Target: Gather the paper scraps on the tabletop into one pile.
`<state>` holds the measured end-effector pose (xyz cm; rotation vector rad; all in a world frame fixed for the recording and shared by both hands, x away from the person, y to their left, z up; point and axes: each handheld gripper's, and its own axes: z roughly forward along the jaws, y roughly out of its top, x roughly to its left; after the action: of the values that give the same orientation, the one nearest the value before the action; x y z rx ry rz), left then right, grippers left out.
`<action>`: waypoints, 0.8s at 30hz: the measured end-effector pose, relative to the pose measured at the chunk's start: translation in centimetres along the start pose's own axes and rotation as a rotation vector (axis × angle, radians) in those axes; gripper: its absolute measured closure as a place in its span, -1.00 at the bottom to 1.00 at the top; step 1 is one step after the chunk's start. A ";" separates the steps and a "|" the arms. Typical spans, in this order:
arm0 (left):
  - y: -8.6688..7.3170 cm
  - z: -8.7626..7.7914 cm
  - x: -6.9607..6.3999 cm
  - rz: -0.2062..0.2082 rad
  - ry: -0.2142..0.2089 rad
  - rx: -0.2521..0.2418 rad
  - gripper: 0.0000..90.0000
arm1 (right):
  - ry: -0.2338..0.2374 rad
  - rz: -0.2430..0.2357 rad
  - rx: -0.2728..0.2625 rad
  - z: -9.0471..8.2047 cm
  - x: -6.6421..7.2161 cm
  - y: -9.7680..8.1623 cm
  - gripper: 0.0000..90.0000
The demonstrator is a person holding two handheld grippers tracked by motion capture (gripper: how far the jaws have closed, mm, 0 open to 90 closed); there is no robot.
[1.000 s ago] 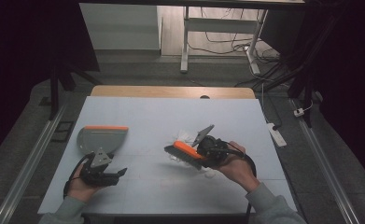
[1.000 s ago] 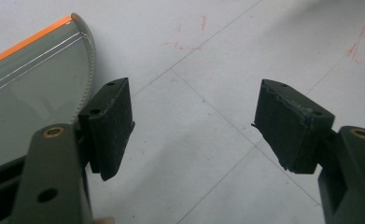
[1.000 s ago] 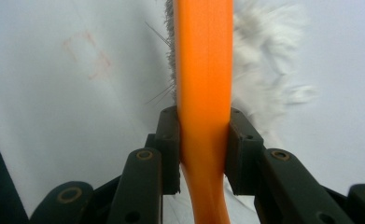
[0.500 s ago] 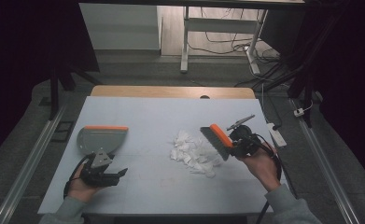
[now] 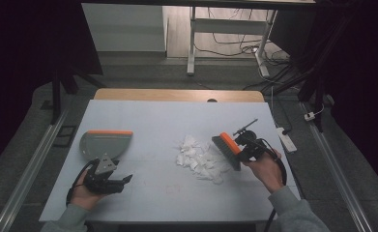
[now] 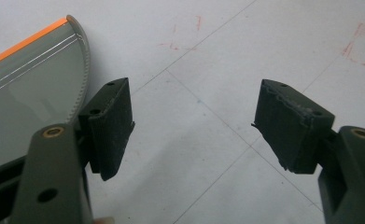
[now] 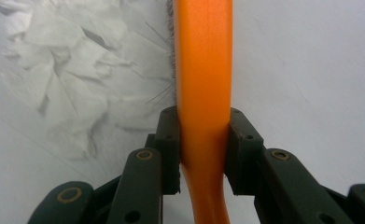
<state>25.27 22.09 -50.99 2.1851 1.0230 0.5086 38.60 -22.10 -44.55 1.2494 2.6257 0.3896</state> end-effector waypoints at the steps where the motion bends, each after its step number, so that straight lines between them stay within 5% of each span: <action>1: 0.0 0.0 0.0 0.000 0.000 0.000 -0.36 | 0.004 -0.003 0.000 0.2 0.2 0.3 0.55; 9: 0.0 0.1 0.0 0.002 0.001 0.008 -0.36 | 0.039 -0.039 -0.012 1.2 2.1 2.8 0.55; 14: 0.0 0.1 0.0 0.003 0.001 0.007 -0.36 | 0.107 -0.028 -0.089 1.3 2.8 3.8 0.55; 19: 0.0 0.1 0.0 0.003 -0.002 0.005 -0.36 | 0.136 -0.015 -0.227 -1.1 2.1 3.2 0.55; 24: 0.0 0.1 0.0 0.004 -0.001 0.004 -0.36 | 0.148 -0.039 -0.265 -3.8 1.2 1.5 0.55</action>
<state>25.32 22.01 -51.05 2.1917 1.0200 0.5073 37.81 -20.79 -40.58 1.1198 2.6032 0.8209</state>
